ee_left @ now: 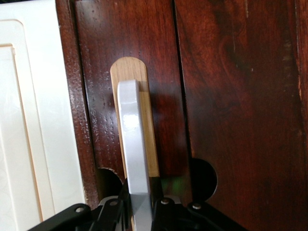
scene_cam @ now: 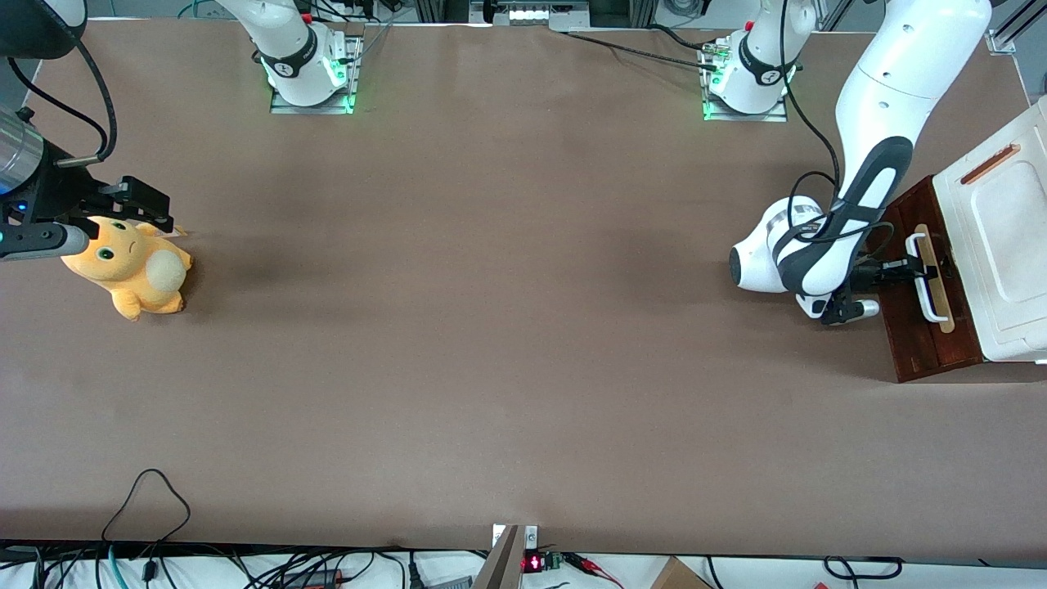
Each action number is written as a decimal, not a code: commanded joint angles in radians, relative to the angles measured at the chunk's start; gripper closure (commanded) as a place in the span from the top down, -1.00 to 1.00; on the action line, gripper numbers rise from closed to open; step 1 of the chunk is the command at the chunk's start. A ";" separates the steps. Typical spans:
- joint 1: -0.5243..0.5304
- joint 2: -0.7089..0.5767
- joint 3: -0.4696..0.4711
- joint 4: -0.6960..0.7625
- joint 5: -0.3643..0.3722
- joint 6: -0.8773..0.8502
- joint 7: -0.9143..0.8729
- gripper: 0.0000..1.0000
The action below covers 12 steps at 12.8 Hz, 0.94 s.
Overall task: Open lower drawer with left arm only
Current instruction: 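Pull the handle with the left gripper, sliding the drawer out of the cabinet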
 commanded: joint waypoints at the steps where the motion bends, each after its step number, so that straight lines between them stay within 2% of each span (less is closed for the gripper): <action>1: -0.011 0.008 -0.004 0.026 0.028 0.006 0.032 -1.00; 4: -0.069 0.002 -0.028 0.038 0.024 0.000 0.032 -1.00; 7: -0.112 -0.005 -0.117 0.069 0.002 -0.011 0.039 -1.00; 9: -0.161 0.001 -0.128 0.095 -0.032 -0.012 0.041 -1.00; 12: -0.192 0.018 -0.151 0.130 -0.035 -0.020 0.068 -1.00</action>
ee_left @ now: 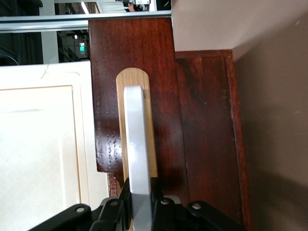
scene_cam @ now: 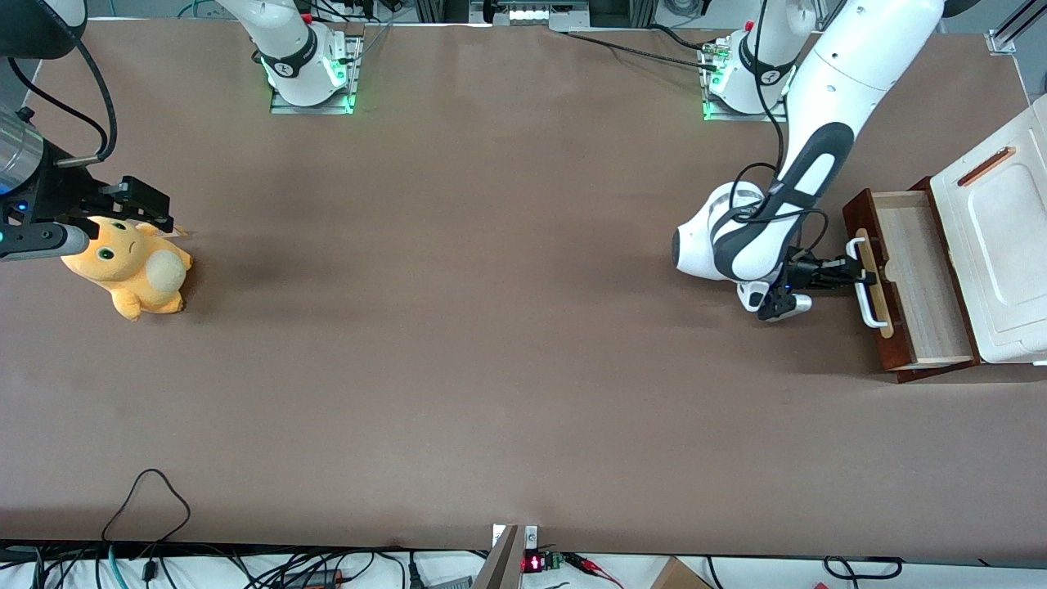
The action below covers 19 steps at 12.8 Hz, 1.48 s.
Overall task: Open lower drawer with left arm only
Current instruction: 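Pull the handle with the left gripper, sliding the drawer out of the cabinet, then open the left gripper and lift it away from the handle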
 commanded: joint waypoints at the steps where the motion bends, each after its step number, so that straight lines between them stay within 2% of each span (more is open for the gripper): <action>1: -0.068 0.022 -0.044 0.107 0.044 0.020 0.088 -1.00; 2: -0.066 0.022 -0.044 0.105 0.038 0.020 0.088 -0.99; 3: -0.066 0.023 -0.042 0.104 0.036 0.020 0.088 -0.72; 4: -0.066 0.025 -0.042 0.104 0.036 0.019 0.090 -0.13; 5: -0.063 0.023 -0.042 0.102 0.036 0.020 0.087 0.80; 6: -0.058 0.017 -0.044 0.102 0.031 0.022 0.091 1.00; 9: -0.058 0.002 -0.051 0.108 -0.016 0.020 0.090 1.00; 11: -0.054 -0.029 -0.056 0.158 -0.115 0.026 0.093 1.00; 12: -0.052 -0.040 -0.056 0.201 -0.202 0.032 0.101 1.00; 14: -0.039 -0.088 -0.056 0.246 -0.307 0.068 0.185 1.00; 17: 0.012 -0.174 -0.044 0.338 -0.607 0.189 0.294 1.00; 19: 0.031 -0.225 -0.009 0.387 -0.750 0.203 0.402 1.00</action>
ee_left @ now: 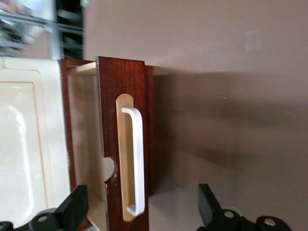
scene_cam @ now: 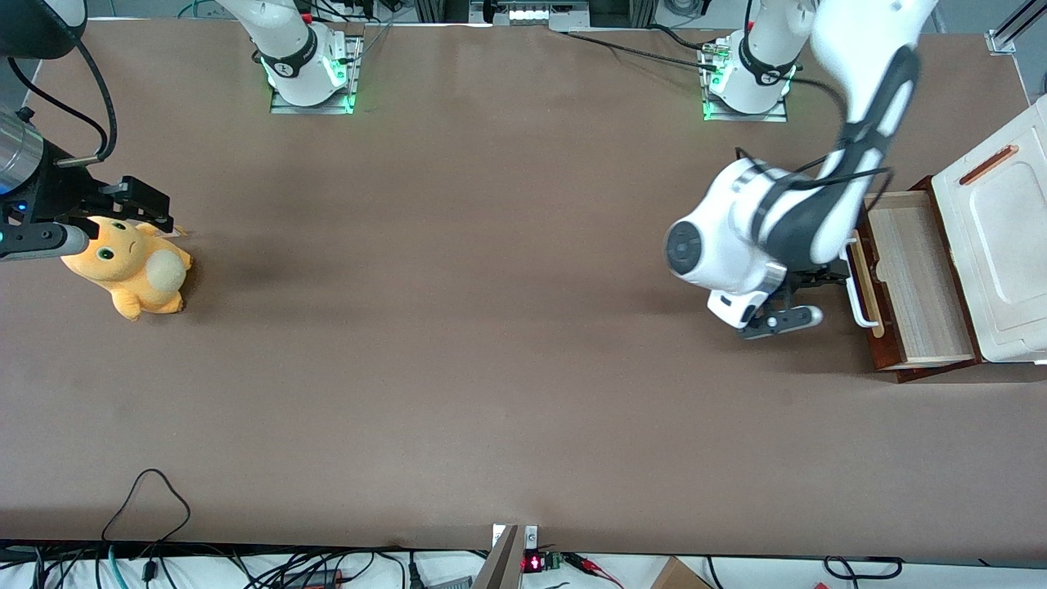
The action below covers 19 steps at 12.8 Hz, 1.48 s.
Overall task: Open lower drawer with left arm only
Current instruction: 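Open the left gripper and lift it away from the handle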
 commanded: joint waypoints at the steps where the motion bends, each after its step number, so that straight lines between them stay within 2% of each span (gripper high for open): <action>1: 0.025 -0.079 0.056 0.061 -0.212 0.024 0.169 1.00; 3: 0.030 -0.143 0.145 0.113 -0.419 0.026 0.307 1.00; 5: 0.028 -0.209 0.237 0.121 -0.591 0.026 0.489 1.00; 7: 0.027 -0.276 0.313 0.118 -0.715 0.070 0.637 1.00; 8: 0.027 -0.300 0.344 0.113 -0.752 0.078 0.680 1.00; 12: 0.023 -0.384 0.352 0.058 -0.766 0.083 0.749 1.00; 19: 0.027 -0.392 0.366 0.063 -0.780 0.093 0.751 1.00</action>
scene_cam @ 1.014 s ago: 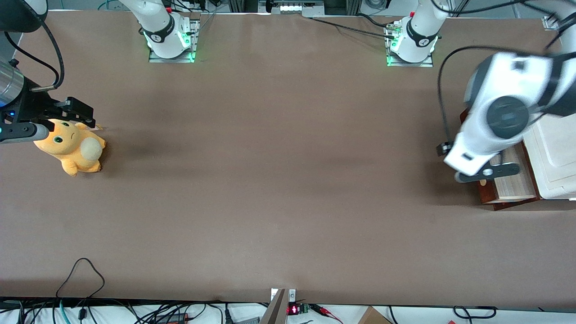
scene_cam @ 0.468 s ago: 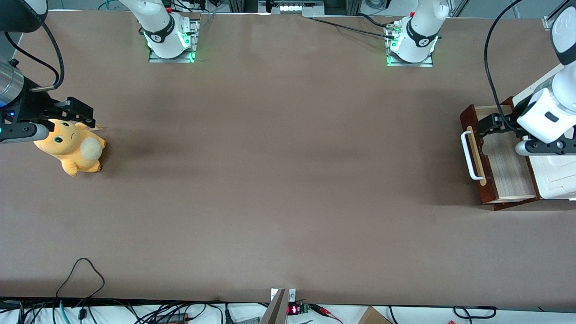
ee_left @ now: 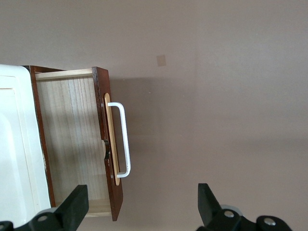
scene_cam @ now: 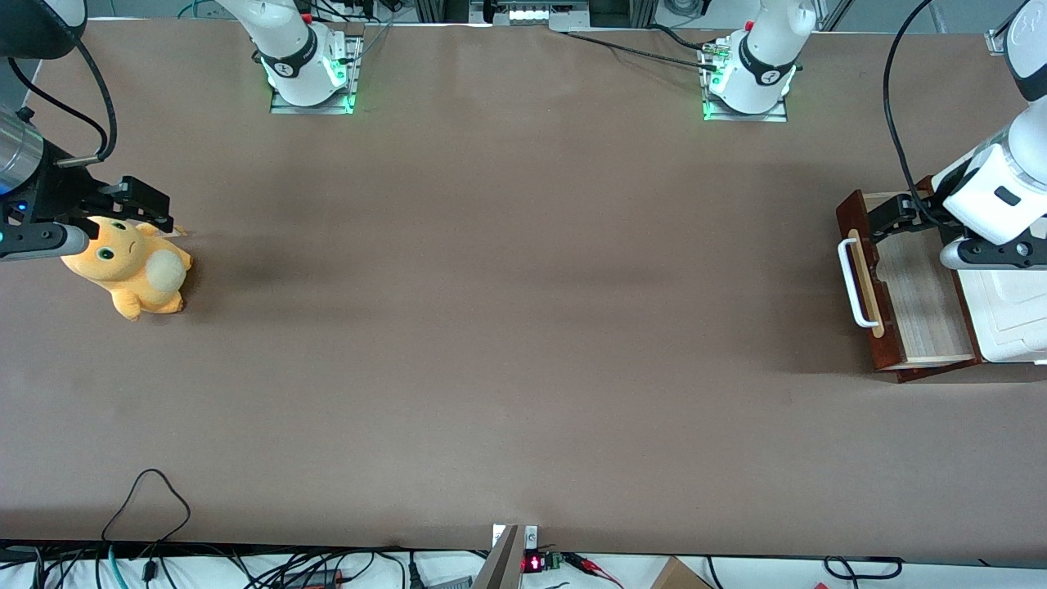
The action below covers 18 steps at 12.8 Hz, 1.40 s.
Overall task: Open lower drawer with left arm only
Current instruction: 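Open the left gripper and lift it away from the handle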
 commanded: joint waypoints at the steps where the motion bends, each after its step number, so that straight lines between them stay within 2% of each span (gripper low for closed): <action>1: -0.002 -0.024 0.011 -0.021 -0.030 0.015 0.030 1.00; 18: 0.000 -0.015 0.011 0.000 -0.027 0.009 0.027 1.00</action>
